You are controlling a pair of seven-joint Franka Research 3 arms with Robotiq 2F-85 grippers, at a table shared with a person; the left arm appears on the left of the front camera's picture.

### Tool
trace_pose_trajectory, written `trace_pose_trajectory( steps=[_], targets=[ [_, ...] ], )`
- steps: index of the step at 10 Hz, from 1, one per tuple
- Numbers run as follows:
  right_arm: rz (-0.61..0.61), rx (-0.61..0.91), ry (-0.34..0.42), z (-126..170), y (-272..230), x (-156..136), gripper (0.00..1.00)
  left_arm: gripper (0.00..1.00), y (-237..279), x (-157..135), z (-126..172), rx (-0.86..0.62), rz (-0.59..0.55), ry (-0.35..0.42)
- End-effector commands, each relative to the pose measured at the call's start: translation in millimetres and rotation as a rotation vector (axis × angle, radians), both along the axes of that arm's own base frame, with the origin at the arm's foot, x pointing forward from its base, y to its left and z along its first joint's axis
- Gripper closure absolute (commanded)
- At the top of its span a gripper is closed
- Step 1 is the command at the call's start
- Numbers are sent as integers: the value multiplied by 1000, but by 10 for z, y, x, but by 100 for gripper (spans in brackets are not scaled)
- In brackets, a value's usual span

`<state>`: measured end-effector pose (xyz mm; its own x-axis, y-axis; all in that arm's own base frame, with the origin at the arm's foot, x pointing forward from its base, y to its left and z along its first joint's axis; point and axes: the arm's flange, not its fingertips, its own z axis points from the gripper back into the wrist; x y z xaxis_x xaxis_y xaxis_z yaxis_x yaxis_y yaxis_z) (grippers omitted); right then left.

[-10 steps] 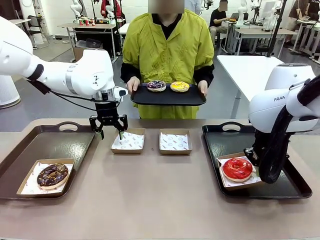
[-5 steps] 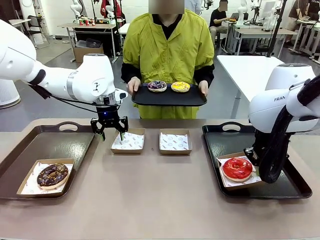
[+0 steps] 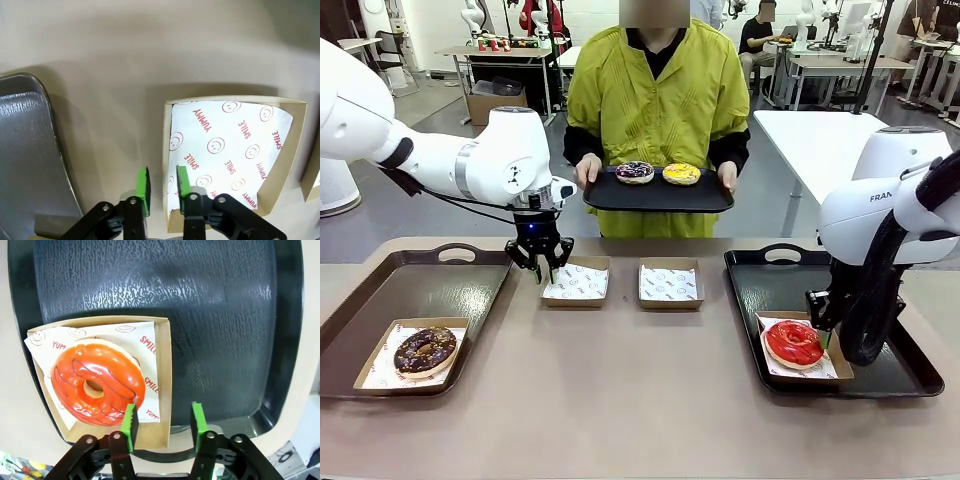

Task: Individually package the donuts and arrange them on the tray.
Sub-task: Place the picked Paper togo box on the Handle tray while simultaneously picking up another Paper togo box from the table with the other hand.

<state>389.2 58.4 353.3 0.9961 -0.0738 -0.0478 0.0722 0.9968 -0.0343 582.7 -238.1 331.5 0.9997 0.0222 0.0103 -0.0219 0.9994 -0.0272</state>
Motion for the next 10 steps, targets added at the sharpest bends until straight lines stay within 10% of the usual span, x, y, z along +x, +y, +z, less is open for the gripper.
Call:
trace_pose_trajectory(
  steps=[1, 10],
  targets=[
    [7, 25, -6, -41, -22, -16, 0, 100, -36, 14, -10, 26, 14, -15],
    [3, 75, -21, 93, -99, -70, 0, 100, -40, -44, 119, 35, -5, 22]
  ],
)
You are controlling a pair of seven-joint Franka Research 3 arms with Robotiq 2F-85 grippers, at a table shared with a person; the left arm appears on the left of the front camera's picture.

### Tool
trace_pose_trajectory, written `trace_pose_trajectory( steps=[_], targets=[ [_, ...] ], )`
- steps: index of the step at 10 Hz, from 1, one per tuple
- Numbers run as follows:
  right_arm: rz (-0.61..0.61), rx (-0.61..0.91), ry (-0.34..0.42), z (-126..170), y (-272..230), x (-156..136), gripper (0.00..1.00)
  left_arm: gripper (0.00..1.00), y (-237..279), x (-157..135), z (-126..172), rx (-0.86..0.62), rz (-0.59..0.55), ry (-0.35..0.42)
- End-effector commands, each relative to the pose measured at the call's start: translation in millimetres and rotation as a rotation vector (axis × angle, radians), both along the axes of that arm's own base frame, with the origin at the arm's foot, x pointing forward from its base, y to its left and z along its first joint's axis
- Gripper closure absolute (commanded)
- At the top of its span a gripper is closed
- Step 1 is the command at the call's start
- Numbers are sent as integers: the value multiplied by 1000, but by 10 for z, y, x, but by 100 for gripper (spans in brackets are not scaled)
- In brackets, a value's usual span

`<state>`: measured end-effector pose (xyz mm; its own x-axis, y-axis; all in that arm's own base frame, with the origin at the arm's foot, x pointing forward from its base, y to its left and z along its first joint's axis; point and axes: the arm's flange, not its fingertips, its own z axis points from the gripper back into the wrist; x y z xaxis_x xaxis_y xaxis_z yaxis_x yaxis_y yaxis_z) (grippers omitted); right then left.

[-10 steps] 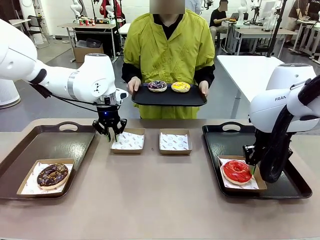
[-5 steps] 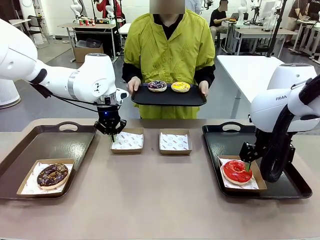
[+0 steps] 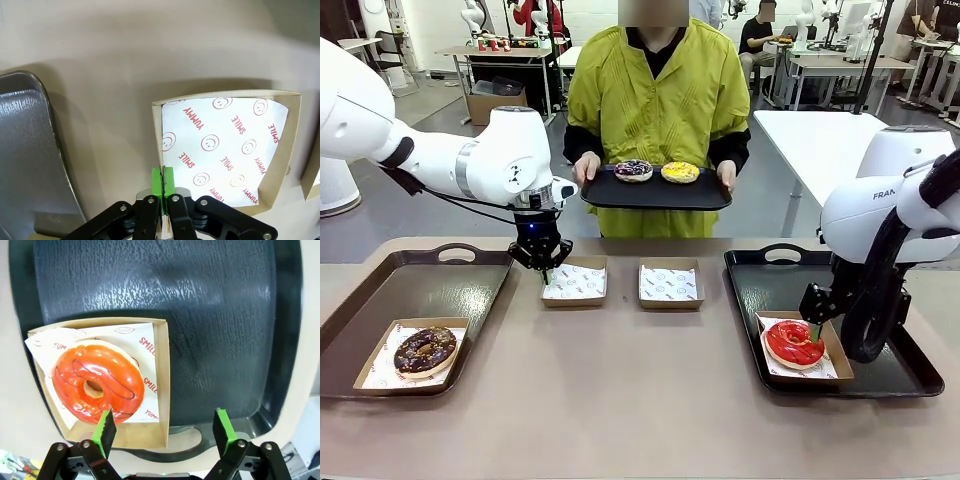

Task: Individually package the donuts and arrange them on the tray.
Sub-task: Place the picked Paper togo box on the Handle tray while simultaneously picking up another Paper togo box from the table with the other hand.

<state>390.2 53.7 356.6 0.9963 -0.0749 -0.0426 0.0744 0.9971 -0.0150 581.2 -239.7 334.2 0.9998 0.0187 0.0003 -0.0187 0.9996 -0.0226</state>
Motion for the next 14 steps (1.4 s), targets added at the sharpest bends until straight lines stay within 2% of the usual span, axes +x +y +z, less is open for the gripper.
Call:
trace_pose_trajectory(
  steps=[1, 2, 4, 7, 8, 10, 12, 14],
  targets=[
    [46, 199, -19, 254, -197, -156, 0, 100, -16, -99, 332, -6, -16, 22],
    [69, 363, -34, 465, -419, -239, 0, 100, -21, -178, 597, -25, -46, 7],
    [63, 648, -114, 798, -986, -409, 0, 100, -87, -265, 1135, -51, -84, -21],
    [-38, 994, -271, 937, -1949, -560, 0, 100, -314, -279, 1669, -46, -113, -63],
    [-67, 1082, -299, 846, -2255, -598, 0, 100, -405, -242, 1797, -28, -107, -75],
    [-94, 1181, -278, 516, -2586, -613, 0, 100, -533, -121, 1920, -11, -85, -66],
    [-60, 1225, -278, 249, -2755, -631, 0, 100, -614, -15, 1922, 16, -60, -50],
    [-38, 1221, -285, 184, -2773, -645, 0, 100, -636, 8, 1880, 33, -45, -37]
  ],
)
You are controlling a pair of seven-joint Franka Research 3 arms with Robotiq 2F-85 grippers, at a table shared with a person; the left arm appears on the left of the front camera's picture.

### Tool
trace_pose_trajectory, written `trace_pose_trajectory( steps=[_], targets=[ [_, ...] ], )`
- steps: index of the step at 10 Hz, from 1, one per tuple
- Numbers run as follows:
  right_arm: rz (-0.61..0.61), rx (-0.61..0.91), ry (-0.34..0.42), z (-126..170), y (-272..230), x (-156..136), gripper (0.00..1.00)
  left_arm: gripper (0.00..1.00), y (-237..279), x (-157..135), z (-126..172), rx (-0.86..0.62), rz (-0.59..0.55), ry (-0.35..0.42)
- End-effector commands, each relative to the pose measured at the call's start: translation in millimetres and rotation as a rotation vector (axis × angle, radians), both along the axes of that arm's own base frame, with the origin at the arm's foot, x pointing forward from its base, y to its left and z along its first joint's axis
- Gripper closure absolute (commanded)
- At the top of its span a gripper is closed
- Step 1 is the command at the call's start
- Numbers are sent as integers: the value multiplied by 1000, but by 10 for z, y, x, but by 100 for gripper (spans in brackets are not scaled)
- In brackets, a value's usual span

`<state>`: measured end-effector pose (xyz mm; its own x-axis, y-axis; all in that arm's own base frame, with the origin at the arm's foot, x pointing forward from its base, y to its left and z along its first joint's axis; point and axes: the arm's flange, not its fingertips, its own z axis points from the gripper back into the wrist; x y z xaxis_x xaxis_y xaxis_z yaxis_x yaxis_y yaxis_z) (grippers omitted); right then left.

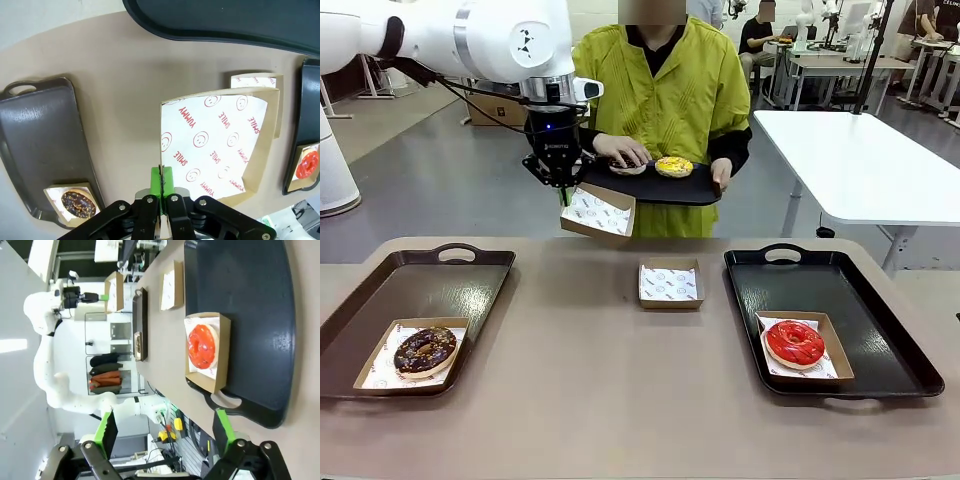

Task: Individually package the donuts and arrange them on the tray.
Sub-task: Place the picked Paper togo box on the Handle tray while simultaneously picking up another Paper togo box from the table with the other hand.

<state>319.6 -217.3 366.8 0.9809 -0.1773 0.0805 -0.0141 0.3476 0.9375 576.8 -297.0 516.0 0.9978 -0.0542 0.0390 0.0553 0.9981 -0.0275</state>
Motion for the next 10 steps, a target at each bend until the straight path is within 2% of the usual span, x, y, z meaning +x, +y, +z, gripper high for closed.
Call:
trace_pose_trajectory(
  steps=[1, 2, 10],
  targets=[
    [13, -15, -58, 130, -25, 55, 0, 100, -55, 15, 39, 49, 32, 4],
    [0, 0, 0, 0, 0, 0, 0, 100, 0, 0, 0, 0, 0, 0],
    [0, 0, 0, 0, 0, 0, 0, 100, 0, 0, 0, 0, 0, 0]
  ],
)
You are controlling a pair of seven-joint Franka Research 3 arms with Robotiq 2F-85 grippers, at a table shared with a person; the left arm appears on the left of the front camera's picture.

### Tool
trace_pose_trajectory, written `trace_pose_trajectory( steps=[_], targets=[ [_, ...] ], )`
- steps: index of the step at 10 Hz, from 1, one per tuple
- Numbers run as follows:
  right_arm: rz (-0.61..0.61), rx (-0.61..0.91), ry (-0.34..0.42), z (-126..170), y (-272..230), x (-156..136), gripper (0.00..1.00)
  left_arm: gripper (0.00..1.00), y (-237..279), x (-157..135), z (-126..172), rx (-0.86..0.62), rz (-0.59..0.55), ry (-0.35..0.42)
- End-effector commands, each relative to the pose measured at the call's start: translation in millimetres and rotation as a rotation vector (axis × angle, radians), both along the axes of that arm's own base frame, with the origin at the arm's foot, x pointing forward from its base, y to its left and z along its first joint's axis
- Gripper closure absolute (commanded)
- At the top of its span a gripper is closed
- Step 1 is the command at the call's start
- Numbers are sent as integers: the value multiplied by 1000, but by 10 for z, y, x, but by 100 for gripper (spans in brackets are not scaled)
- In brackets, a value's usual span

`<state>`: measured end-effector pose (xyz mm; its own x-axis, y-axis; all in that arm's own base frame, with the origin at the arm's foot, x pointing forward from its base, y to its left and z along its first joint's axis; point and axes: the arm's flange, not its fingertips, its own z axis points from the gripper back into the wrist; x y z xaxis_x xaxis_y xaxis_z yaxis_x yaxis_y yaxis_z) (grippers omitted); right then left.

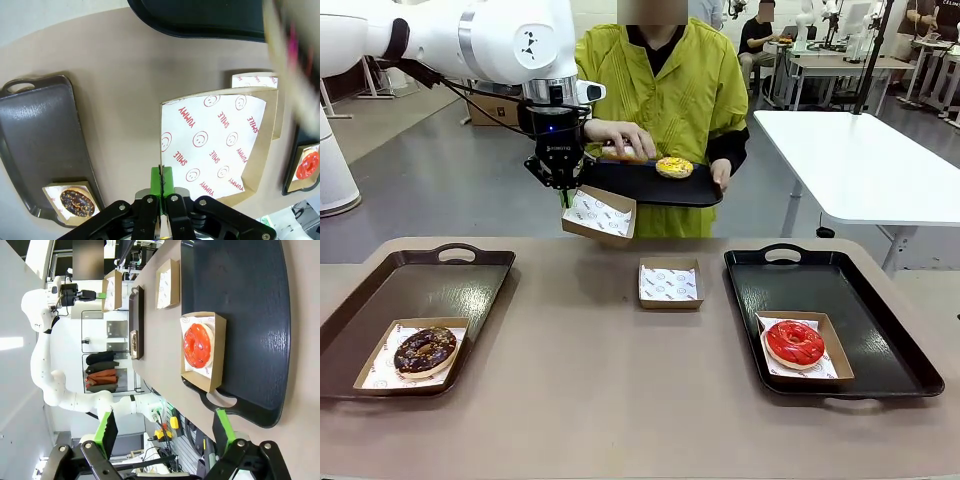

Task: Individually package the donuts and arrange them on the tray.
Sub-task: Place the picked Paper togo box on the Handle tray while simultaneously picking up another Paper togo box from the table with the other hand.

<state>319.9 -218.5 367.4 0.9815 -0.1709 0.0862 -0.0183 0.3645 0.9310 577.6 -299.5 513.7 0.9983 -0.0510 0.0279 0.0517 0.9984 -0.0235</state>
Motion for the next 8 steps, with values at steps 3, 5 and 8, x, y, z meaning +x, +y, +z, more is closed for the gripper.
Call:
trace_pose_trajectory(
  steps=[3, 5, 8],
  targets=[
    [-5, 18, 3, -5, 12, -3, 0, 100, 24, -8, 24, -5, -3, -11],
    [-5, 18, 3, -5, 12, -3, 0, 100, 24, -8, 24, -5, -3, -11],
    [-5, 18, 3, -5, 12, -3, 0, 100, 24, -8, 24, -5, -3, -11]
  ],
)
